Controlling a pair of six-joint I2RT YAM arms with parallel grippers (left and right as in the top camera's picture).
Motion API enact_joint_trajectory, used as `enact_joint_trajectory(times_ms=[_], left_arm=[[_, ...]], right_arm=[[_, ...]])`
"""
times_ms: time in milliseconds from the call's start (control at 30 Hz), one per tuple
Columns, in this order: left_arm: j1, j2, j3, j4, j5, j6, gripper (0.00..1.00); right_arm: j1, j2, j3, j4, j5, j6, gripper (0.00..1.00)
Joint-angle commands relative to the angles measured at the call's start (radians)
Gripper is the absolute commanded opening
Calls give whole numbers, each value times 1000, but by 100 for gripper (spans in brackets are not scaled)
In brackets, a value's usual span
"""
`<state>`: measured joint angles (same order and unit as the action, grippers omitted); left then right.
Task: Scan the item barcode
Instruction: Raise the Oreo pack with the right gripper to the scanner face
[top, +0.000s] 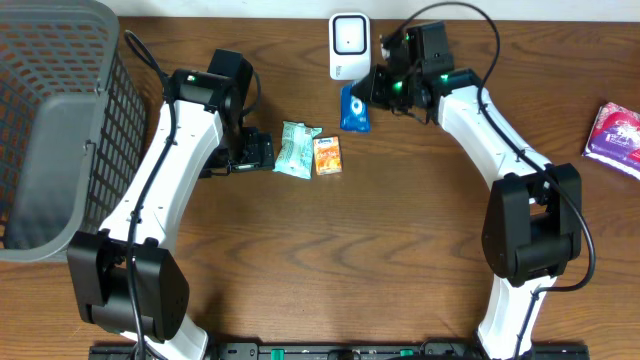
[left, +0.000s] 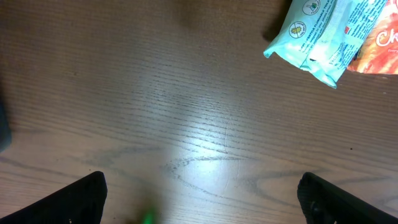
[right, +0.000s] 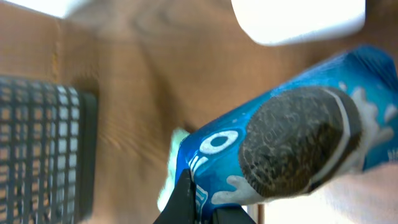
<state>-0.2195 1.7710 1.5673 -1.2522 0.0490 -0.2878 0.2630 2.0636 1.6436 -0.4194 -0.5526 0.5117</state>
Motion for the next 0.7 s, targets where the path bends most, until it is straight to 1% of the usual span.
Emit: enact_joint_trajectory(times_ms=[0, 67, 133, 233, 400, 500, 667], left_arm=[[0, -6, 7, -3, -9, 3, 98], [0, -6, 7, -3, -10, 3, 98], [0, -6, 7, -3, -9, 3, 98], [0, -6, 7, -3, -9, 3, 98], [0, -6, 7, -3, -9, 3, 98], [0, -6, 7, -3, -9, 3, 98], [0, -6, 7, -3, -9, 3, 98]], right_arm=[[8, -10, 37, 124, 131, 33, 1], [14, -10, 37, 207, 201, 53, 1], [16, -8, 37, 289, 231, 59, 1], [18, -3, 37, 354, 264, 87, 1], [45, 64, 37, 499, 242, 101, 1], [51, 127, 38, 601, 168, 109, 1], [51, 180, 39, 636, 143, 109, 1]])
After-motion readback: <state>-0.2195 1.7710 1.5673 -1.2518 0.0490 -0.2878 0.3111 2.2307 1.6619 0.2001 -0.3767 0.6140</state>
